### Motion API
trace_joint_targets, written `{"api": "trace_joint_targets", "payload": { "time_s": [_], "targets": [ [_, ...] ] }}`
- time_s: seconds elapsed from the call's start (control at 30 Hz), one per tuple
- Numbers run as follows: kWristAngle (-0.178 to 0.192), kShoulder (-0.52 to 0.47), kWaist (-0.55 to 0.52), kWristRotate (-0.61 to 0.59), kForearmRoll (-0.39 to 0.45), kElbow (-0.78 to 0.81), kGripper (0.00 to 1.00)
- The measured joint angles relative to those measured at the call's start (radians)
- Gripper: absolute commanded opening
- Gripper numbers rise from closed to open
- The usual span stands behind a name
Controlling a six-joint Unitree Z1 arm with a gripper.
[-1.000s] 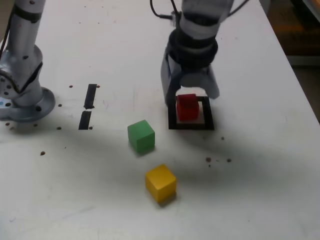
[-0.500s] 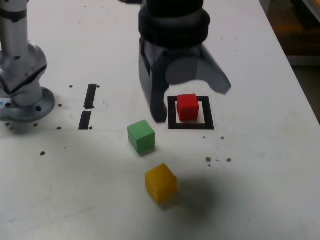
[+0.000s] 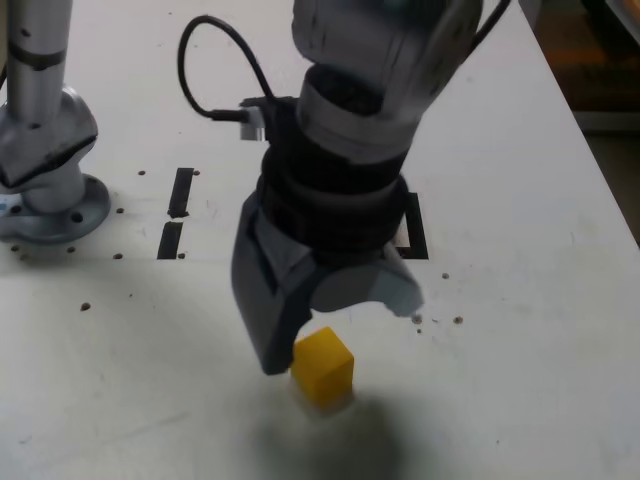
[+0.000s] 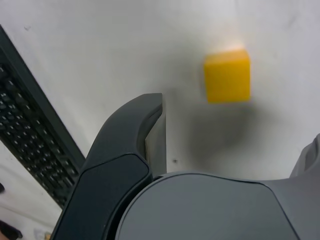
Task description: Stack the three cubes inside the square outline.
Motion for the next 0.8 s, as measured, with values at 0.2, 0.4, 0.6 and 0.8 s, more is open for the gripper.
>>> {"api": "trace_joint_targets", "payload": {
  "time_s": [0.2, 0.4, 0.6, 0.8],
  "targets": [
    [-0.031, 0.009, 0.007, -0.018, -0.113, 0.124, 1.0],
    [-0.046, 0.013, 0.017, -0.031, -0.26, 0.233, 1.0],
    [-0.043, 0.013, 0.042, -0.037, -0.332, 0.3, 0.96],
    [-0.056, 0.013, 0.069, -0.036, -0.385, 0.352, 0.82]
  ]
}}
